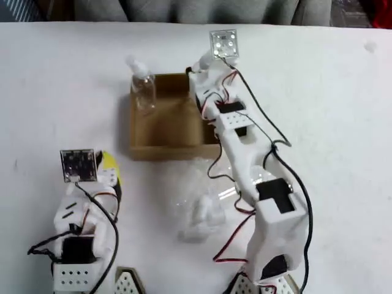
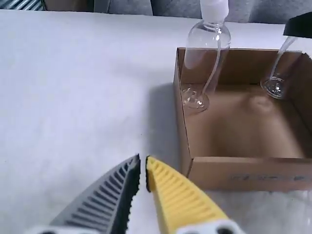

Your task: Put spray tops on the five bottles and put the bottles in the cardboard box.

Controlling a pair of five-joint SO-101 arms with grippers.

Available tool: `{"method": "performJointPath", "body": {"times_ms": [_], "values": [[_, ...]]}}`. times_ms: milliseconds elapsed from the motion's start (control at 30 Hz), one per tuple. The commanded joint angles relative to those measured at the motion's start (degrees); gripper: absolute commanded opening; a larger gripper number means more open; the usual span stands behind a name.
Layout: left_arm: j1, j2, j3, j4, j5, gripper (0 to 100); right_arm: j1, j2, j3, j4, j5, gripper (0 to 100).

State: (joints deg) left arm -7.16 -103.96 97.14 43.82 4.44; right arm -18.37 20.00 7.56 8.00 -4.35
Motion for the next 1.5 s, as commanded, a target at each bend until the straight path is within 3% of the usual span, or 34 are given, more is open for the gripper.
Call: {"method": "performJointPath", "body": {"times_ms": [0, 367, 700, 1467], "values": [[-0.5, -0.7, -0.2, -0.3, -0.6, 2, 0.7, 0.7, -4.6, -1.2, 0.7, 1.5], [-0.5, -0.7, -0.2, -0.3, -0.6, 2, 1.3, 3.2, -4.8, -1.2, 6.2, 1.5], [-0.5, -0.7, -0.2, -0.1, -0.6, 2, 1.5, 5.7, -4.8, -7.4, 6.2, 1.5], [-0.6, -0.7, -0.2, -0.2, -0.6, 2, 1.5, 11.3, -8.2, -3.0, 6.3, 1.5]]}}
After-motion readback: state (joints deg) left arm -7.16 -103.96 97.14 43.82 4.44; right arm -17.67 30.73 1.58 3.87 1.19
